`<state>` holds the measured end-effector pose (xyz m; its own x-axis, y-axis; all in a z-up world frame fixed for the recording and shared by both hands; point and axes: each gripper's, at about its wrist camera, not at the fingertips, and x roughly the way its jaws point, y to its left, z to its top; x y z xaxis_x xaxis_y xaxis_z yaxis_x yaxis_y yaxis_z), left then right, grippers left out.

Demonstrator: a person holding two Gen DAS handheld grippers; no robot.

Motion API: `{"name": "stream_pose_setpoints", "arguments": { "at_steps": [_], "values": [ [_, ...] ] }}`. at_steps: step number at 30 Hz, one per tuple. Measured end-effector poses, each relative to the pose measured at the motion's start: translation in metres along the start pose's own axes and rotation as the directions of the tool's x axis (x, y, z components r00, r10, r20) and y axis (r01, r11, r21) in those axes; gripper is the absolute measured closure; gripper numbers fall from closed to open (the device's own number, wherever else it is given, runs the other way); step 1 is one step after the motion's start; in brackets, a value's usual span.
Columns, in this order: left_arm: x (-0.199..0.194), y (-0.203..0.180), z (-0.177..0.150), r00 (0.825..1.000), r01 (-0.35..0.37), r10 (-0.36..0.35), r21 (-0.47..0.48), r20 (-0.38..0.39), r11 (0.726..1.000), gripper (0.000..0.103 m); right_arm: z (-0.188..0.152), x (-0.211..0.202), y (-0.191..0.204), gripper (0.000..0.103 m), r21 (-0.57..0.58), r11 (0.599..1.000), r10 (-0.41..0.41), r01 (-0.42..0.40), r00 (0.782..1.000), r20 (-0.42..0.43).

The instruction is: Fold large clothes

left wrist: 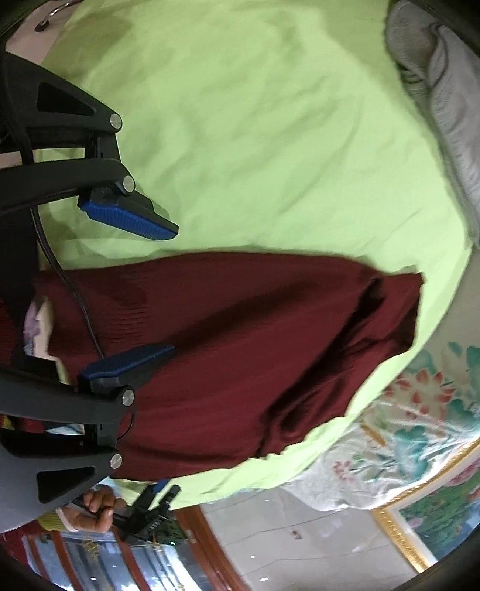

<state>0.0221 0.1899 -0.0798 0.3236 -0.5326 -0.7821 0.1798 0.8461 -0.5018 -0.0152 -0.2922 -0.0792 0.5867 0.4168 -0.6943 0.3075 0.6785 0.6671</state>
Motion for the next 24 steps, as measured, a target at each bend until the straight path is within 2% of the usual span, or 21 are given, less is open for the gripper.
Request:
{"name": "stream_pose_setpoints", "arguments": {
  "at_steps": [2, 6, 8, 9, 10, 12, 13, 14, 19, 23, 24],
  "values": [
    [0.007, -0.006, -0.010, 1.000, 0.000, 0.000, 0.021, -0.027, 1.000, 0.045, -0.008, 0.001, 0.004, 0.042, -0.012, 0.999, 0.046, -0.046, 0.999, -0.022],
    [0.013, -0.022, -0.020, 1.000, 0.009, -0.008, 0.091, -0.021, 0.996, 0.048, -0.023, 0.006, 0.008, 0.042, -0.009, 0.988, 0.152, -0.154, 0.986, -0.071],
    [0.016, -0.027, -0.022, 0.999, 0.032, -0.029, 0.112, -0.027, 0.993, 0.069, -0.029, 0.008, 0.010, 0.042, -0.013, 0.983, 0.183, -0.185, 0.979, -0.090],
    [0.018, -0.029, -0.023, 0.999, 0.036, -0.032, 0.121, -0.035, 0.992, 0.086, -0.032, 0.009, 0.012, 0.042, -0.022, 0.981, 0.190, -0.193, 0.977, -0.099],
    [0.020, -0.031, -0.025, 0.999, 0.030, -0.025, 0.133, -0.037, 0.991, 0.095, -0.034, 0.009, 0.013, 0.045, -0.027, 0.980, 0.194, -0.198, 0.976, -0.102],
    [0.018, -0.033, -0.027, 1.000, 0.014, -0.011, 0.150, -0.020, 0.989, 0.095, -0.039, 0.008, 0.014, 0.065, -0.028, 0.977, 0.206, -0.211, 0.972, -0.114],
    [0.015, -0.034, -0.028, 1.000, 0.006, -0.005, 0.155, -0.006, 0.988, 0.095, -0.042, 0.007, 0.013, 0.088, -0.023, 0.978, 0.204, -0.208, 0.972, -0.118],
    [0.012, -0.034, -0.028, 1.000, 0.005, -0.006, 0.157, 0.005, 0.988, 0.096, -0.043, 0.004, 0.011, 0.093, -0.018, 0.978, 0.207, -0.210, 0.971, -0.117],
    [-0.019, -0.027, -0.032, 0.996, 0.018, -0.032, 0.159, 0.084, 0.987, 0.097, -0.044, -0.025, 0.005, 0.094, -0.041, 0.967, 0.251, -0.253, 0.967, -0.044],
    [-0.010, -0.018, -0.033, 0.998, 0.016, -0.024, 0.138, 0.053, 0.990, 0.099, -0.044, -0.022, 0.001, 0.094, -0.032, 0.964, 0.262, -0.264, 0.964, -0.044],
    [-0.006, -0.017, -0.033, 0.999, 0.016, -0.022, 0.131, 0.045, 0.991, 0.099, -0.045, -0.017, -0.002, 0.091, -0.018, 0.967, 0.253, -0.255, 0.966, -0.060]
  ]
}}
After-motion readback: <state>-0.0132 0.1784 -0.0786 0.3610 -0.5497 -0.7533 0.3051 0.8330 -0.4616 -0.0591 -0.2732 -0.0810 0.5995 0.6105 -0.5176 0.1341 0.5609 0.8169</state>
